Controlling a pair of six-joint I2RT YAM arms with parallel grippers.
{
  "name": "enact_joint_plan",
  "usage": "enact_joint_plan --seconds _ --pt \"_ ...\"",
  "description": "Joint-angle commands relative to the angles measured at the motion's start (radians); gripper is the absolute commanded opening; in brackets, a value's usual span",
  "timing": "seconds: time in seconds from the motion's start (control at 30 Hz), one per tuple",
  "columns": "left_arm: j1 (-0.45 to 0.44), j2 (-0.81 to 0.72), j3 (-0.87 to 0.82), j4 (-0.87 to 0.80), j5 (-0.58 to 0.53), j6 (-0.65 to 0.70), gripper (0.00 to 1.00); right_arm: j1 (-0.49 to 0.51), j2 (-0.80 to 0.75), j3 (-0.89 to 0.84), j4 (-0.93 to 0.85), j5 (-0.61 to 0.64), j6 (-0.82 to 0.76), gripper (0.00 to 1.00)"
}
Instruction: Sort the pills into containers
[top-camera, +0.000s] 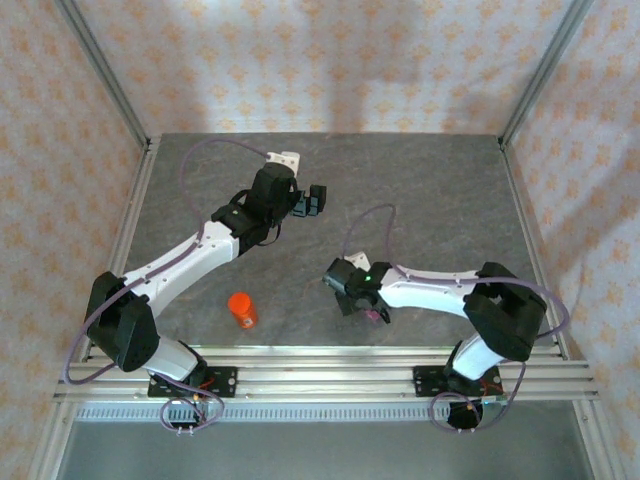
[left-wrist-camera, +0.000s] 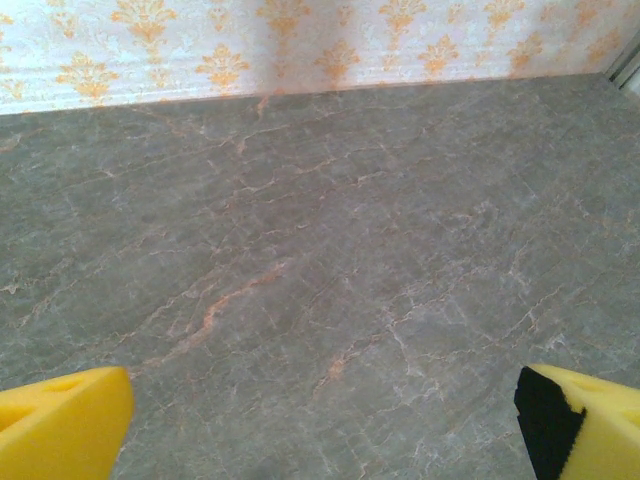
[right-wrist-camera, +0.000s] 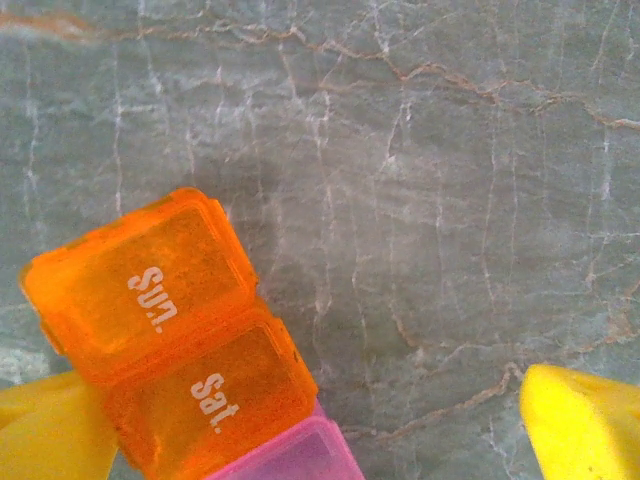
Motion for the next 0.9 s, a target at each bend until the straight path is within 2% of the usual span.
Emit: enact_joint_plan --seconds 0.0,0.2,0.6,0.87 --pt "-0.011 -0.027 -0.028 -0.001 -0.011 -0.02 1.0 -0.045 -0.083 0.004 0.067 -0.1 -0.021 1.0" --pt "-0.011 -0.044 -0.055 0.023 -0.005 -0.049 1.0 -0.128 -0.234 -0.081 0.137 -0.262 0.01 1.0" --pt "-0.01 -0.05 -0.037 -0.037 -0.028 -0.222 1.0 -0.145 -0.298 -0.206 0.167 -0.307 0.031 1.0" --pt "-0.012 -0.059 -0.046 -0.056 -0.032 -0.194 1.0 -0.146 -0.276 -0.23 0.18 -0.342 0.012 0.98"
